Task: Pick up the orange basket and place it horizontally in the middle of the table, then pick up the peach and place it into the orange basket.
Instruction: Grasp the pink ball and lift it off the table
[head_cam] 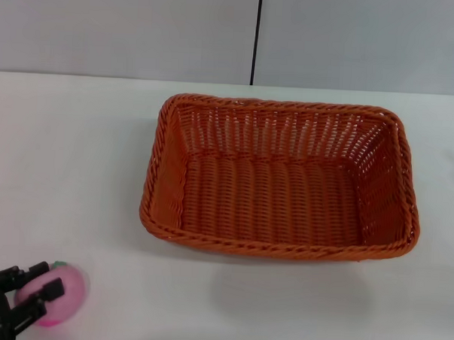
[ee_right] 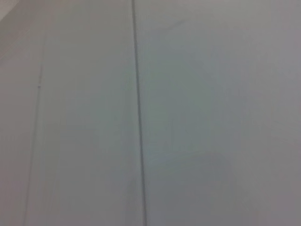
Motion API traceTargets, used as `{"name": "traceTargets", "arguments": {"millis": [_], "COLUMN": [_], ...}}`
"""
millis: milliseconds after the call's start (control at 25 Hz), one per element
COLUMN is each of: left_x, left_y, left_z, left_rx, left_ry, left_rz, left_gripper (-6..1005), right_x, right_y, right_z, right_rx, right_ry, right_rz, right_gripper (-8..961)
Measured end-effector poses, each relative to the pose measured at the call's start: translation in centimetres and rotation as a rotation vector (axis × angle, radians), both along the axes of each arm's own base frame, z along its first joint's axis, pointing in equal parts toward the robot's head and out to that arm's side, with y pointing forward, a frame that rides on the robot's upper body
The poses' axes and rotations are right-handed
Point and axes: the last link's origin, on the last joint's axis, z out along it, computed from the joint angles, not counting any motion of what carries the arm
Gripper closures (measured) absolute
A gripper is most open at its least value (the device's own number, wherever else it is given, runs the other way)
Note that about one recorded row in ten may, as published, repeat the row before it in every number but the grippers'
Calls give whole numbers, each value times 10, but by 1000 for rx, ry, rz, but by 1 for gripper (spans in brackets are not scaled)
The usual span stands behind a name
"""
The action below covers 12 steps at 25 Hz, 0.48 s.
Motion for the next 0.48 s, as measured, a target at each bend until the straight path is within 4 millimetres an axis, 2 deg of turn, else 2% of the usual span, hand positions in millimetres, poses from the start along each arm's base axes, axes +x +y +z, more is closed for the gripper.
{"name": "traceTargets", "arguments": {"millis": [240,480], "left_x": [7,25], "left_y": [12,24], "left_z": [5,16], "left_rx": [39,94], "left_ry": [-33,-116], "left_rz": [-25,-117], "left_gripper": [689,814], "right_x": [23,32], "right_y": [-13,-20], "right_z": [-8,-16], "right_rx": [120,156], "right_ry": [66,79], "right_rz": [-124,-192], "right_gripper": [458,457]}}
